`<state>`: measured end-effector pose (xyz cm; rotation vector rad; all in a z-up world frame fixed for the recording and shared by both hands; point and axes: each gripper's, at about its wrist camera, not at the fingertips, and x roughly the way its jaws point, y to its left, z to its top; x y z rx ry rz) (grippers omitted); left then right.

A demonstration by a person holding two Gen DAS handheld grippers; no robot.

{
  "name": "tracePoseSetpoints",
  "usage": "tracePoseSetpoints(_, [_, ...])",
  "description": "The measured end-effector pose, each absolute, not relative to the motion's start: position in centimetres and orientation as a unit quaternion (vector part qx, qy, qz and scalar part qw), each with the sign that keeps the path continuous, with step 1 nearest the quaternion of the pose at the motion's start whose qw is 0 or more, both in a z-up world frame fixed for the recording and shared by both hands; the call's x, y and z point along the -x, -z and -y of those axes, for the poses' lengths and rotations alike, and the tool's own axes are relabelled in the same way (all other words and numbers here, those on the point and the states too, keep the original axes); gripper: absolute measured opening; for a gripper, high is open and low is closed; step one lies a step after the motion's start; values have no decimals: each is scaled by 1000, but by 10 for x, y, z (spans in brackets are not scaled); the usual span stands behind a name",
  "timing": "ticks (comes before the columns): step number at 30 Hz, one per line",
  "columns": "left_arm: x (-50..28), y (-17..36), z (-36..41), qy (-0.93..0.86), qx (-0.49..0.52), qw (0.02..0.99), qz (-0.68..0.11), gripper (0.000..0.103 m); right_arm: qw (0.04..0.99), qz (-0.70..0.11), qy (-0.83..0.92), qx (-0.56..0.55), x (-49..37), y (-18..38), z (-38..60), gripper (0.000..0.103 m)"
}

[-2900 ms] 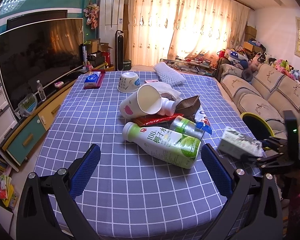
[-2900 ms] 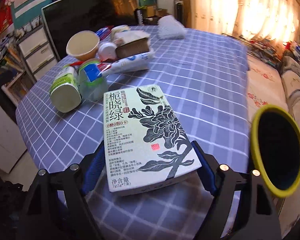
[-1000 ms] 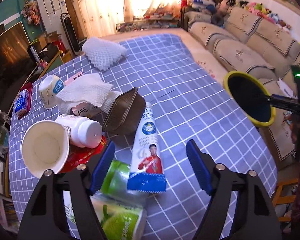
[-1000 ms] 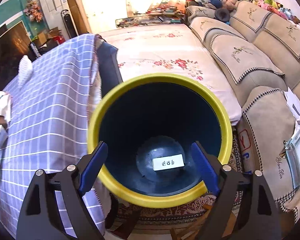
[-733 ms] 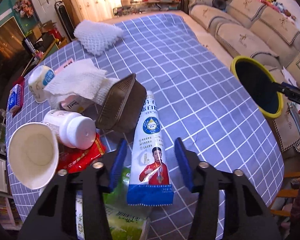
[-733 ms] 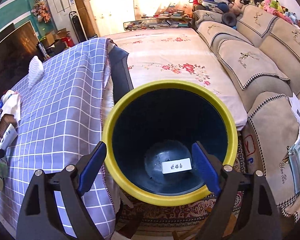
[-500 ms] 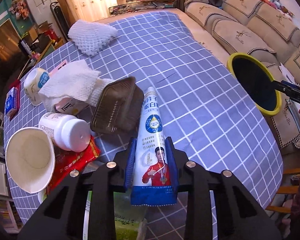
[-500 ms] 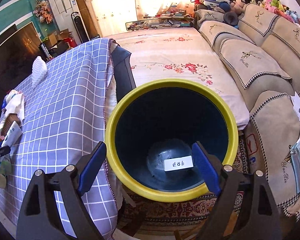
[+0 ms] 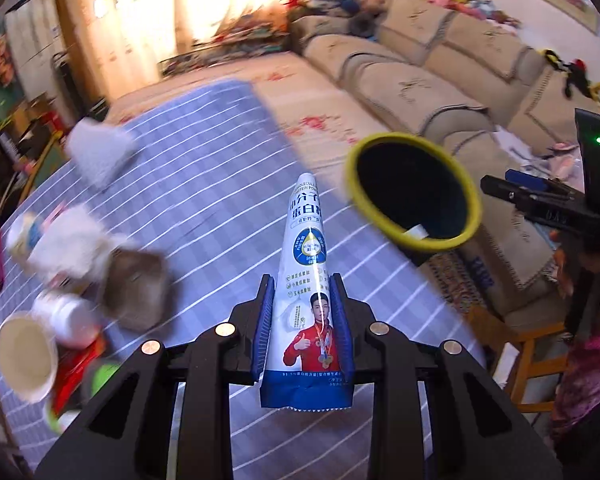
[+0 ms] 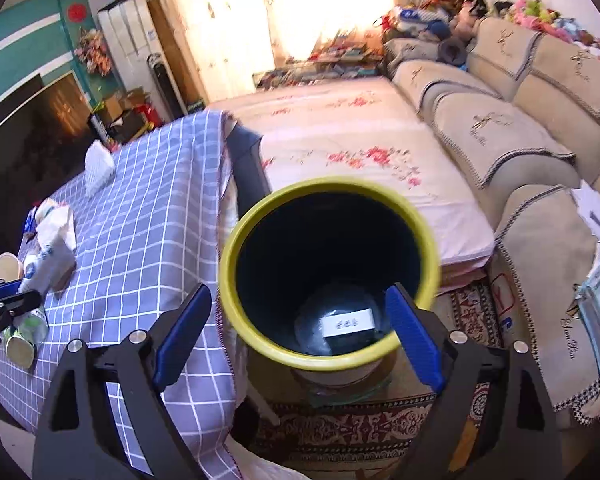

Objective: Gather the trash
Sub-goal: 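Grasp the white toothpaste tube with the left gripper and drop it into the bin, then move the right gripper to the brown plastic tray and grasp it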

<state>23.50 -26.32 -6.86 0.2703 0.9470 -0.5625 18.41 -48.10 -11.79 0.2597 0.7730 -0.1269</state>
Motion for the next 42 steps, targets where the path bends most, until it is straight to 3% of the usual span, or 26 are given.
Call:
tracePoseSetpoints(8, [-252,80,381,351,-132,812,-448,28,924,-340,107,-140,-133,99,515,89])
tracePoseSetpoints(17, [-296,119,474,362,-147,791,-471,30,909,-351,145,-172,-99,118,540,90])
tracePoseSetpoints(19, [-303,130,483,358,-148,788,-479,33,906,-355,148,-177,-96,123,542,90])
tracePoseSetpoints(21, [-309,139,486,352,-146,788,-483,45,904,-358,150,-180,-94,126,544,90])
tracePoseSetpoints(25, [-312,138,476,350,-125,795,-479,51,905,-358,146,-179,-94,125,541,90])
tracePoseSetpoints(35, [-259,45,364,324,-44,872,-365,86,910,-372,103,-149,-111,128,502,91])
tracePoseSetpoints(42, [-214,-7,240,258,10,919,-297,95,914,-393,32,-99,-141,126,442,91])
